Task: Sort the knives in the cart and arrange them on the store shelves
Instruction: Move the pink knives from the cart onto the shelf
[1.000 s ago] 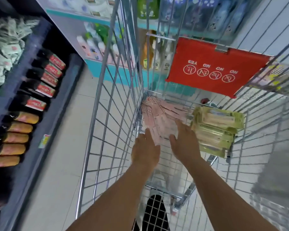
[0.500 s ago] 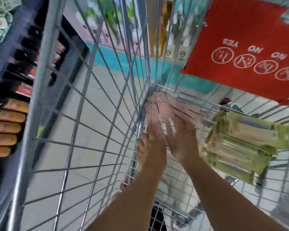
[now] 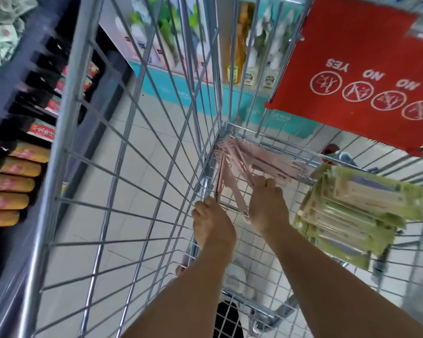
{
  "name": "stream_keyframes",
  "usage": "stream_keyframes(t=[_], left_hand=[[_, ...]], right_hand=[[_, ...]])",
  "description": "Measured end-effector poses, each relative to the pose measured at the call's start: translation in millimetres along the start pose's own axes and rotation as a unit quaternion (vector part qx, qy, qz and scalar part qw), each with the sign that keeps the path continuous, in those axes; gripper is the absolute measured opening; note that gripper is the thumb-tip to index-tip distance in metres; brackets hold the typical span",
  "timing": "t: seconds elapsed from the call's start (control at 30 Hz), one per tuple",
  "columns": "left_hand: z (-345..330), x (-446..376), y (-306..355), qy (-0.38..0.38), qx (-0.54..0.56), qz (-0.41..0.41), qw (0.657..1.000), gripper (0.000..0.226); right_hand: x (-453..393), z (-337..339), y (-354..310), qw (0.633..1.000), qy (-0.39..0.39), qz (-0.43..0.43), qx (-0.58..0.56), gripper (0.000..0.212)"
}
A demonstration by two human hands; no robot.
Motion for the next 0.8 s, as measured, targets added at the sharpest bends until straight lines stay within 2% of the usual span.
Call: stream_keyframes(t=[0.07,0.17,0.33,0.43,0.5,0.57,0.7,0.8], left_hand=[[7,5,-3,-0.006,0.018,0.009,1.000,0.049],[18,20,-5,-0.017,0.046,0.008,0.999,0.049],[42,60,1,0.011,0.077,-0.059,0.995,0.046],[53,85,5,-0.001,0.080,-0.072,0.994,0.046],[64,99,9,0.006,0.077,-0.081,0.994,0.045],[89,118,13,0.016,0.129,-0.093,0.987,0.041],[154,159,14,0.068,0.195,-0.154,0.966,0.037],[205,189,-3,0.106,0.252,-0.174,0.946,0.029]], right_hand=[[3,1,0,1.000,-0.012,-0.006,0.006,0.060],[19,9,5,0.996,-0.019,-0.052,-0.066,0.042],[64,24,6,0.980,-0.028,-0.068,-0.184,0.035],[99,52,-5,0.978,0.006,-0.032,-0.207,0.037],[116,69,-12,0.974,0.030,-0.017,-0.223,0.047],[136,90,-21,0.970,0.056,-0.011,-0.236,0.050],[181,135,-48,0.953,0.104,-0.004,-0.283,0.042],[217,170,-80,0.944,0.157,0.021,-0.290,0.047]])
Point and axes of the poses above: each hand's wrist, its own x-axis away from the middle knuckle, its own z-axis out of the back of the hand, y = z × x, the point moved 9 cm from there along -x, towards the middle knuckle
